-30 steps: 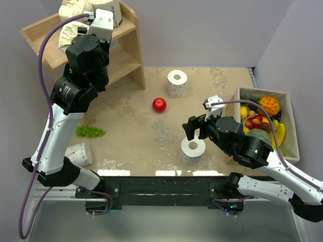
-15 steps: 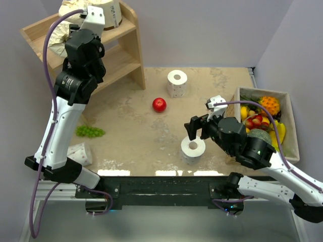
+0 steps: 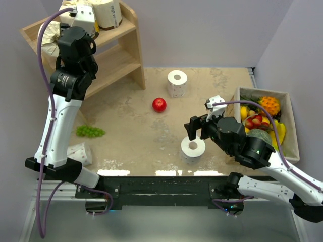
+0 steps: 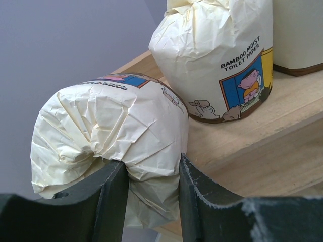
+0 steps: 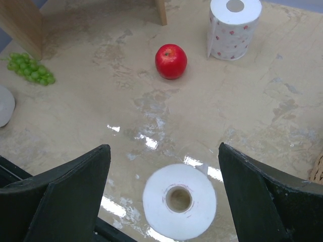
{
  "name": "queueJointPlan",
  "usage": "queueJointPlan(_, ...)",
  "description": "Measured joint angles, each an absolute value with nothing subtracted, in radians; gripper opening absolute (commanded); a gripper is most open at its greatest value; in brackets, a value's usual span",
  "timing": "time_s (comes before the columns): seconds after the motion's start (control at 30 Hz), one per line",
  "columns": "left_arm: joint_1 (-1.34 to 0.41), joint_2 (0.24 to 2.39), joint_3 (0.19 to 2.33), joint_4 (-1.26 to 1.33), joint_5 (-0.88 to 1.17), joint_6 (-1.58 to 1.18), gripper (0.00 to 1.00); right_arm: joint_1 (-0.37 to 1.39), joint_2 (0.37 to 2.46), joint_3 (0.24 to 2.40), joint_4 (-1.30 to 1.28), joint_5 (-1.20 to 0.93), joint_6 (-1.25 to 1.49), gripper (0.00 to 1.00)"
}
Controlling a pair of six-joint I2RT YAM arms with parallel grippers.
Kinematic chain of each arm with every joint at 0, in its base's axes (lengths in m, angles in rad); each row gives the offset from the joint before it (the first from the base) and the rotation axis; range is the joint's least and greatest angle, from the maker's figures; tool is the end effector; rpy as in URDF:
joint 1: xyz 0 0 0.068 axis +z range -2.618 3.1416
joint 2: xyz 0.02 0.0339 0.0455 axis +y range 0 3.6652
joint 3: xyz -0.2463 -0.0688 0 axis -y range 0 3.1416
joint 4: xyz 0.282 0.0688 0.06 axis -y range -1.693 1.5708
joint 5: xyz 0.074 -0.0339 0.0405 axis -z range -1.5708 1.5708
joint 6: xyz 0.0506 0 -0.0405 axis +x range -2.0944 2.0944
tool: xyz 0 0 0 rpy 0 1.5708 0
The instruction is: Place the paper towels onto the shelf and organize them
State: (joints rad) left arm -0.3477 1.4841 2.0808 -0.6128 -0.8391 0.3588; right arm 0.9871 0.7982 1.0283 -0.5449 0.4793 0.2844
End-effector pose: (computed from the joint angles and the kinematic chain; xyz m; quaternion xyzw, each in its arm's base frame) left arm 0.3005 -0.0689 0.5652 -0.0429 0.7096 0.2939 0.6389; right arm 0.1418 0.1724 0.3758 -0.1396 0.7861 0.1843 0.5733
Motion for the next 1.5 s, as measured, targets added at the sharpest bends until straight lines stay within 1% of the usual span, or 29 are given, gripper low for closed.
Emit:
queueJointPlan(0.1, -0.332, 1.489, 2.081, -0.606, -0.835, 0.36, 0.49, 0.987, 0.799, 1.028, -0.548, 0.48, 0.282, 0.91)
queueJointPlan(0.23, -0.326, 1.496, 2.081, -0.585, -0.833, 0.363, 0.61, 0.987, 0.804, 1.033, -0.554, 0.48, 0.279, 0.91)
queueJointPlan(0.3, -0.323, 1.499, 2.081, -0.573, -0.833, 0.37, 0.64, 0.987, 0.81, 1.034, -0.554, 0.48, 0.279, 0.92)
queueJointPlan(0.33, -0.321, 1.5, 2.081, -0.563, -0.834, 0.377, 0.67, 0.987, 0.812, 1.034, -0.554, 0.48, 0.279, 0.92)
queueJointPlan(0.4, -0.317, 1.503, 2.081, -0.548, -0.837, 0.388, 0.69, 0.987, 0.816, 1.034, -0.554, 0.48, 0.279, 0.92)
queueJointPlan(0.63, -0.313, 1.533, 2.121, -0.5, -0.845, 0.432, 0.72, 0.987, 0.818, 1.036, -0.555, 0.481, 0.277, 0.92)
queueJointPlan(1.07, -0.292, 1.566, 2.151, -0.435, -0.849, 0.484, 0.72, 0.987, 0.818, 1.05, -0.565, 0.485, 0.275, 0.92)
queueJointPlan(1.33, -0.288, 1.573, 2.154, -0.434, -0.838, 0.489, 0.74, 0.987, 0.839, 1.063, -0.563, 0.487, 0.272, 0.92)
queueJointPlan(1.5, -0.288, 1.569, 2.154, -0.456, -0.796, 0.451, 0.73, 0.987, 0.857, 1.063, -0.562, 0.487, 0.271, 0.92)
